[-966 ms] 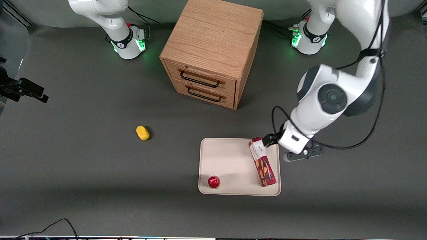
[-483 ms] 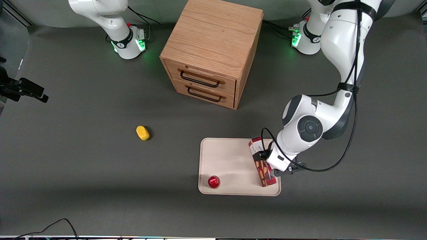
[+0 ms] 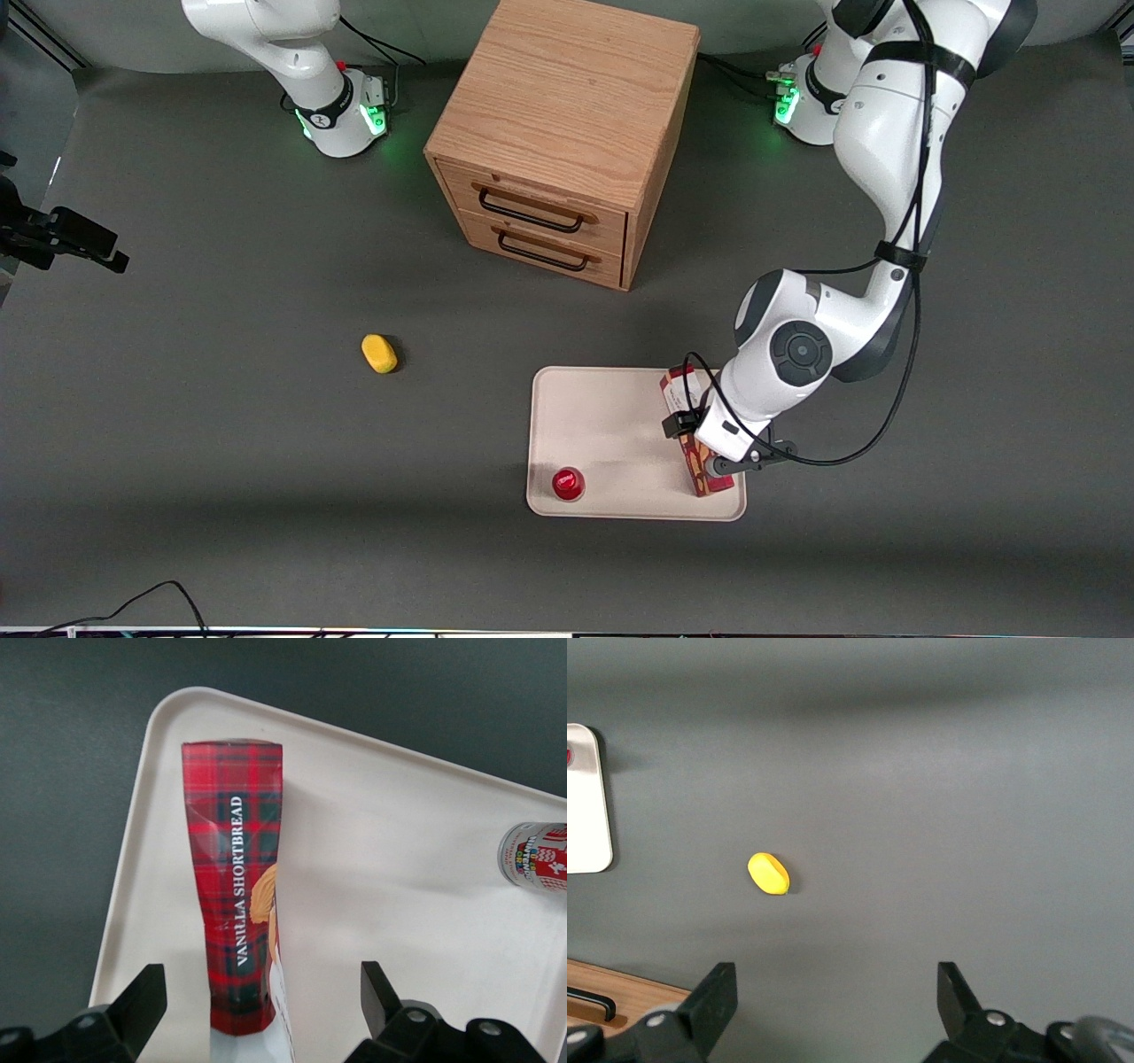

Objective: Place red cookie box on tray
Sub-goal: 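Lower the left gripper and close it on the red shortbread box, then lift the box and carry it off the tray beside the tray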

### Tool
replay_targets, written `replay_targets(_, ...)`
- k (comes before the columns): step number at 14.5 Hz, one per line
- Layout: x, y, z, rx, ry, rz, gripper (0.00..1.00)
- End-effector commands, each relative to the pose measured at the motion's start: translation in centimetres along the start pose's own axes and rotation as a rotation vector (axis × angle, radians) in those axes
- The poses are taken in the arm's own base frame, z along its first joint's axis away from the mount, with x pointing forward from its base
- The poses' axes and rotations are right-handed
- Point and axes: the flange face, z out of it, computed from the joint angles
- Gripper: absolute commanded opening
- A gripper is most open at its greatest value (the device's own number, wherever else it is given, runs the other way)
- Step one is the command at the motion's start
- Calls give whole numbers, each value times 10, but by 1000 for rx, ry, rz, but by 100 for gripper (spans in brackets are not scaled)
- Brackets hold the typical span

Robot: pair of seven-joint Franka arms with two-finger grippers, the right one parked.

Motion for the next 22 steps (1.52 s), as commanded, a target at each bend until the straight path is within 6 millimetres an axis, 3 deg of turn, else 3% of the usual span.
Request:
replay_targets(1, -1, 7, 12, 11, 16, -1, 73)
replay_targets(5, -1, 4, 18, 18, 14, 10, 7)
replay_targets(6, 0, 3, 17, 18, 15, 11, 0)
replay_targets(8, 7, 0, 4, 18, 23, 1, 0)
replay_targets(9, 10, 0, -12, 27, 22, 0, 0)
replay_targets(12, 27, -5, -88, 88, -31, -15, 0)
replay_targets(14, 24, -8, -146, 126, -25, 10, 0)
replay_targets(18, 14, -54, -259, 186, -56, 75, 0)
replay_targets(20, 9, -93, -305, 212, -82, 82, 0)
replay_targets(22, -3, -139, -333, 225, -82, 117, 0)
